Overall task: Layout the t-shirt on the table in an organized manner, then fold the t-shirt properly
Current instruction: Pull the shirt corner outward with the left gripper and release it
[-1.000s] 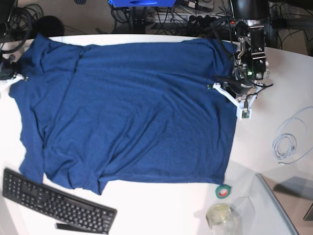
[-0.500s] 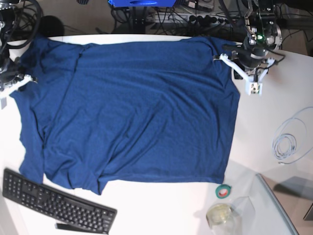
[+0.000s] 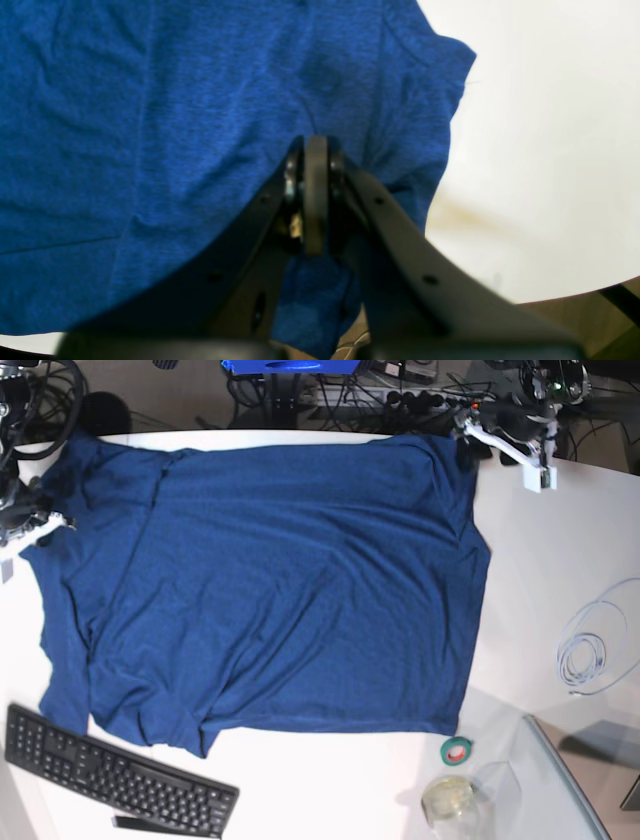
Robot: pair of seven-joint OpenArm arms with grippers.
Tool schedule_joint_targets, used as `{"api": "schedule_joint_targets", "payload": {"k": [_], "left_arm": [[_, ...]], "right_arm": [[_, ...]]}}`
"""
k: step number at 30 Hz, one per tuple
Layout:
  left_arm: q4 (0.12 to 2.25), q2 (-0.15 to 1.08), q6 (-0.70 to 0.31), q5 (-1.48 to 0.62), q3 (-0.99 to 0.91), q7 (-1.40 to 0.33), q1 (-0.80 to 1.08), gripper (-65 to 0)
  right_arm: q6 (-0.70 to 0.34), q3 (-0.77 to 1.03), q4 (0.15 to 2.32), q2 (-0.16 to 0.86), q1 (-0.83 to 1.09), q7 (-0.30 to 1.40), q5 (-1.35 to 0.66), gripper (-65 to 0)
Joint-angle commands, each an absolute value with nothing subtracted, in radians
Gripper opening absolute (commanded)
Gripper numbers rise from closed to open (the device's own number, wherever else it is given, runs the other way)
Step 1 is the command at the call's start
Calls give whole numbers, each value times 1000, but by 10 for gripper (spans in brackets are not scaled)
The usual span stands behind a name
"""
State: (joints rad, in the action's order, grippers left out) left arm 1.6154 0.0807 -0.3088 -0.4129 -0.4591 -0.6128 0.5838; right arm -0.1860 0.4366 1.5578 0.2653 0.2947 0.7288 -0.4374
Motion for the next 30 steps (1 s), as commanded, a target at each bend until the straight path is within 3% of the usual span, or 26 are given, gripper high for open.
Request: {"api": "schedule_joint_targets", "payload": {"k": [1, 7, 12, 15, 30], "left_arm": [[1600, 76, -328, -417, -469, -598, 588, -204], [1506, 58, -338, -381, -456, -496, 579, -216], [1511, 58, -340, -381, -464, -495, 587, -367], [1563, 58, -340, -381, -466, -501, 608, -408], [1616, 51, -341, -384, -496, -495, 638, -393]], "right_arm": [[-185, 441, 1572, 283, 291, 713, -443, -648], [-186, 441, 1572, 286, 291, 713, -443, -648], [-186, 441, 1572, 285, 292, 714, -443, -648], [-186, 441, 1572, 285, 292, 716, -443, -648], [-186, 441, 1572, 282, 292, 717, -443, -648]]}}
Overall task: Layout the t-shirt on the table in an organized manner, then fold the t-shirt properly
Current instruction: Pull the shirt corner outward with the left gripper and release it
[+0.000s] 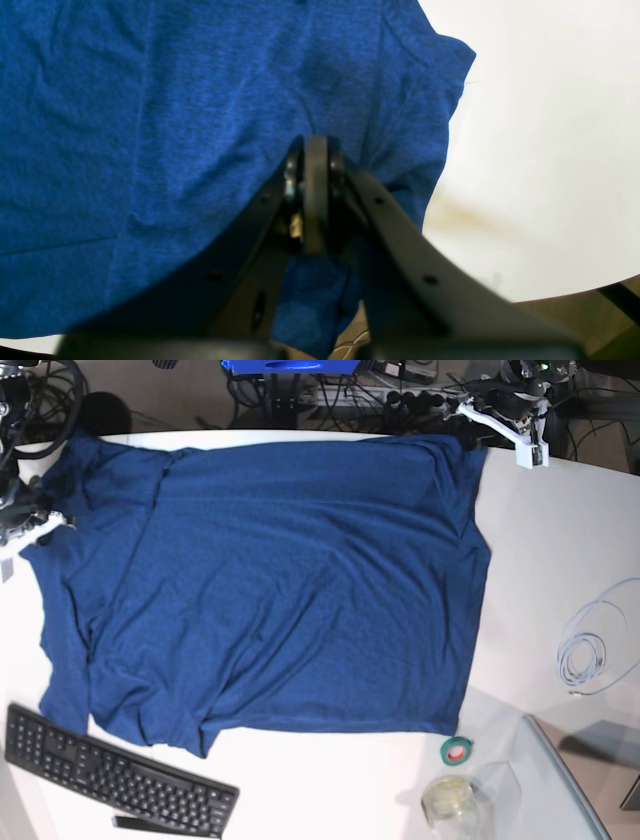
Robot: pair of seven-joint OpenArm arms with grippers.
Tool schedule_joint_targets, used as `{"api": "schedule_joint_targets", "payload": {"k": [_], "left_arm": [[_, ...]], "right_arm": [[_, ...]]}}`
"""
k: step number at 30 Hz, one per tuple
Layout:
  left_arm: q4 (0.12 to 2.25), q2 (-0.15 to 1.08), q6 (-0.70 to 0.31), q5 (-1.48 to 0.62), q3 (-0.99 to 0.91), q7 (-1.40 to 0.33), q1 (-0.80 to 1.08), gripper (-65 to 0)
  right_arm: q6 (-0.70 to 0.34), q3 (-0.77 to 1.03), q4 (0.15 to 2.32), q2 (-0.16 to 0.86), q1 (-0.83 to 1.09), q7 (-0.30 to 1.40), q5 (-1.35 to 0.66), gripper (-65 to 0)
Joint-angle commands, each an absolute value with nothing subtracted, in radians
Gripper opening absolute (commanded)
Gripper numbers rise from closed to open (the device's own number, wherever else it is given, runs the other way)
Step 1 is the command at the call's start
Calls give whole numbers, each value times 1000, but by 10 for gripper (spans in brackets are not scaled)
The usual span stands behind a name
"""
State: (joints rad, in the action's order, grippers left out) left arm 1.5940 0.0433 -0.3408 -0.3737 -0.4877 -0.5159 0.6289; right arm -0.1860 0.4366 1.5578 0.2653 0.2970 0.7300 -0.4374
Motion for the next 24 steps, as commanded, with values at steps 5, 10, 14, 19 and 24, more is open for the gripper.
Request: {"api": "schedule_joint_targets", "payload": {"k": [5, 10, 14, 19, 24], "left_arm": [[1669, 27, -341, -381, -552, -501, 628, -188], [1618, 28, -341, -374, -542, -503, 573, -219], [1563, 28, -341, -374, -542, -503, 539, -290], [1514, 28, -341, -374, -542, -503, 533, -408], [1575, 28, -341, -375, -555, -499, 585, -650]], "right_arm": [[-186, 441, 1572, 282, 292, 717, -443, -648], [-186, 441, 1570, 282, 292, 716, -443, -648], [-186, 441, 1570, 282, 292, 714, -443, -648], [-186, 441, 1570, 282, 292, 714, -443, -648], [-186, 441, 1570, 282, 292, 714, -443, -648]]}}
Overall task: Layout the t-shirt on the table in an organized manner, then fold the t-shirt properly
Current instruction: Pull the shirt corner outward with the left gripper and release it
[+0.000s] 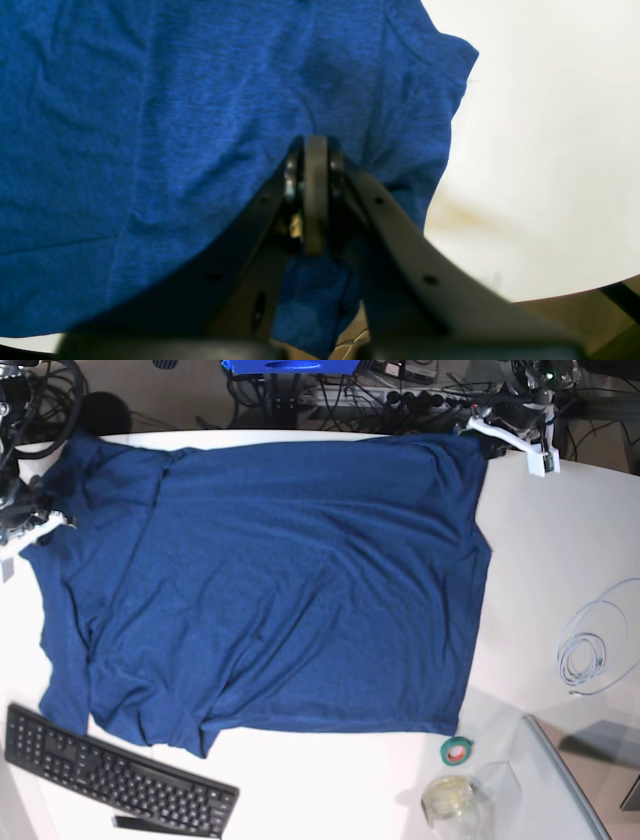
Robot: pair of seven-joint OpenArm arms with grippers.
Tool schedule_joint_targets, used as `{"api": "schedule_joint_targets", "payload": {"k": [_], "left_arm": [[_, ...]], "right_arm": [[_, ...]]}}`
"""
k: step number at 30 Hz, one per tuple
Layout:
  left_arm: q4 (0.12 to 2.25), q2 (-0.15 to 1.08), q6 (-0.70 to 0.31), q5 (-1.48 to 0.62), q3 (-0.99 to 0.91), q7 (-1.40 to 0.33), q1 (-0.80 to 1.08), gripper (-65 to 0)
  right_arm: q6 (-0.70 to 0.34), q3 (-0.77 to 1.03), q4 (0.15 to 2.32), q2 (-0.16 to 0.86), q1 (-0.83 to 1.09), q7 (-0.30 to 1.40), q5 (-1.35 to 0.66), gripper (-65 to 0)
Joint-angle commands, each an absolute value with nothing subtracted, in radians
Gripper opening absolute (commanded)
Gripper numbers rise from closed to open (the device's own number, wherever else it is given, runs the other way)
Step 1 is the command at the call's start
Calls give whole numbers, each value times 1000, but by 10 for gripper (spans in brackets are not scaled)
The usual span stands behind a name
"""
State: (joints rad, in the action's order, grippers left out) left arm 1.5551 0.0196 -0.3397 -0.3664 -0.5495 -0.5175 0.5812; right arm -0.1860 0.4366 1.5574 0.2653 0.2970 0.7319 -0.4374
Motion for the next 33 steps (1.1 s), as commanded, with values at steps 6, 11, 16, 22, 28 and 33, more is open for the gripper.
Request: {"api": "schedule_joint_targets", "payload": {"k": [6, 11, 16, 22, 28, 33], "left_arm": [[1675, 5, -338, -381, -625, -503, 644, -650], [1684, -5, -338, -381, -668, -503, 665, -650], [1684, -5, -338, -381, -662, -504, 684, -650], [1684, -5, -337, -375, -659, -504, 687, -650], [1684, -7, -337, -375, -667, -611, 682, -617], [1685, -15, -337, -375, -679, -611, 687, -397]], "right_arm": [[-186, 441, 1570, 280, 291, 714, -443, -648], [-186, 441, 1569, 280, 291, 716, -443, -648], [-186, 441, 1569, 280, 291, 719, -443, -648], [-177, 441, 1569, 280, 291, 720, -443, -648], [-182, 447, 1569, 278, 292, 719, -443, -647], [-183, 443, 1577, 254, 292, 713, -444, -642]]}}
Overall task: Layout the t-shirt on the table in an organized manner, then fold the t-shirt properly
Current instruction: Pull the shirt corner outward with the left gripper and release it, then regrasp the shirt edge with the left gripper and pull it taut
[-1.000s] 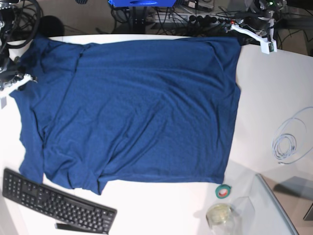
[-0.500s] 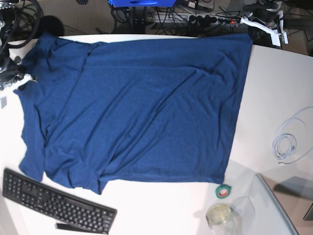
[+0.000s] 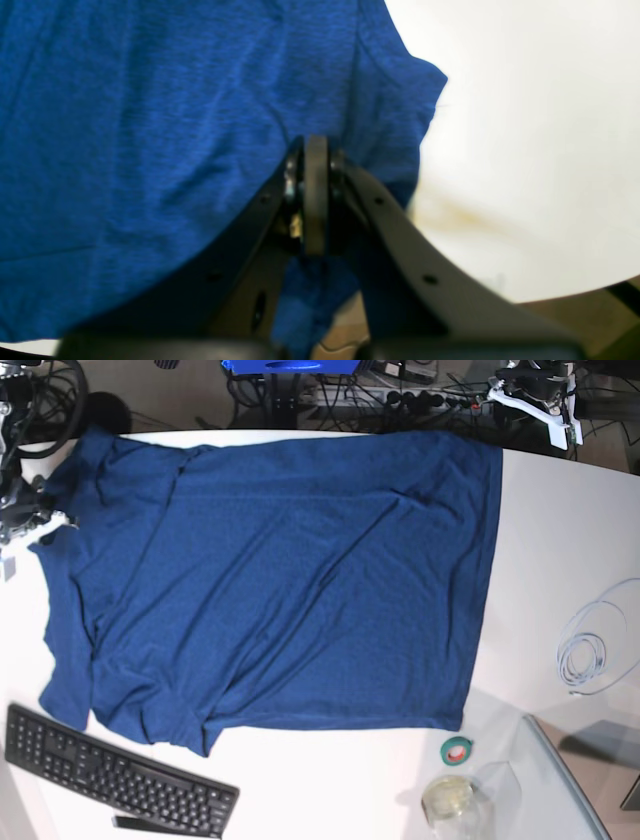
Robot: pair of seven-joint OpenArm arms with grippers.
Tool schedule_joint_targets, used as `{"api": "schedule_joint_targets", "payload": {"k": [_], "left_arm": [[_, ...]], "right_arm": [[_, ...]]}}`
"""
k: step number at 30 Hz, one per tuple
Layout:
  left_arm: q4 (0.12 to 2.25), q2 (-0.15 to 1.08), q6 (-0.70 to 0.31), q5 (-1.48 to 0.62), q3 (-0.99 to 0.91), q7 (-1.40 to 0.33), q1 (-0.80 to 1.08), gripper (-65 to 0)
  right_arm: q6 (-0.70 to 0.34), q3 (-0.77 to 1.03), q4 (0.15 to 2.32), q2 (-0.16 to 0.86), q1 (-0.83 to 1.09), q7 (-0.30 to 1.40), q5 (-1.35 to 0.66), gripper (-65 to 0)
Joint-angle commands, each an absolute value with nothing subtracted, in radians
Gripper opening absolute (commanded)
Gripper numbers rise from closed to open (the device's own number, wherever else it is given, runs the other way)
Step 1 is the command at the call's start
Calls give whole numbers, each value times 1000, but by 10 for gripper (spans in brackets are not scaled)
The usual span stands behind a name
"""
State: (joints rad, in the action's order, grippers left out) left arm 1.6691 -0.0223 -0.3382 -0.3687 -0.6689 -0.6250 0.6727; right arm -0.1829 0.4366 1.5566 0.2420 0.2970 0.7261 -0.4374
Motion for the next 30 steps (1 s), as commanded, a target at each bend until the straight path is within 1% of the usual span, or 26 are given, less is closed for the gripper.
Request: {"api": "schedule_joint_targets", "payload": {"k": [1, 4, 8, 9, 10, 11, 12, 14, 16, 19, 21, 26, 27, 30], "left_arm": [[1687, -19, -337, -375, -700, -611, 687, -365], [1699, -21, -337, -380, -760, -615, 680, -316], [1799, -21, -337, -383, -792, -615, 676, -314], [1831, -19, -337, -383, -782, -616, 664, -319], [1857, -18, -337, -377, -765, -616, 642, -341], [1873, -13, -337, -374, -745, -618, 615, -390], [1870, -12, -337, -374, -720, -618, 576, -464], [1850, 19, -335, -337, -661, -624, 484, -650], [1797, 31, -335, -245, -591, -654, 378, -650], [1689, 28, -335, -73, -513, -679, 226, -650], [1595, 19, -335, 13, -466, -679, 150, -650], [1408, 4, -335, 81, -438, -638, 45, -650], [1374, 4, -335, 87, -438, -624, 28, -650], [1270, 4, -335, 88, -437, -579, -18, -650]], "right_arm": [[-183, 441, 1577, 254, 289, 713, -443, -642], [-185, 440, 1570, 252, 272, 714, -443, -641], [-191, 438, 1564, 260, 232, 717, -441, -639], [-211, 437, 1549, 266, 216, 716, -441, -638], [-240, 437, 1524, 280, 189, 719, -441, -626], [-274, 437, 1477, 289, 156, 720, -441, -606], [-303, 437, 1419, 297, 120, 720, -441, -593], [-355, 437, 1308, 318, 47, 720, -440, -584], [-387, 433, 1207, 340, -7, 714, -440, -585], [-389, 340, 1070, 377, -93, 710, -417, -585], [-389, 302, 992, 380, -127, 680, -366, -587], [-386, 302, 860, 363, -137, 584, -260, -587], [-375, 302, 831, 363, -139, 562, -246, -587], [-295, 300, 743, 367, -168, 486, -229, -587]]}}
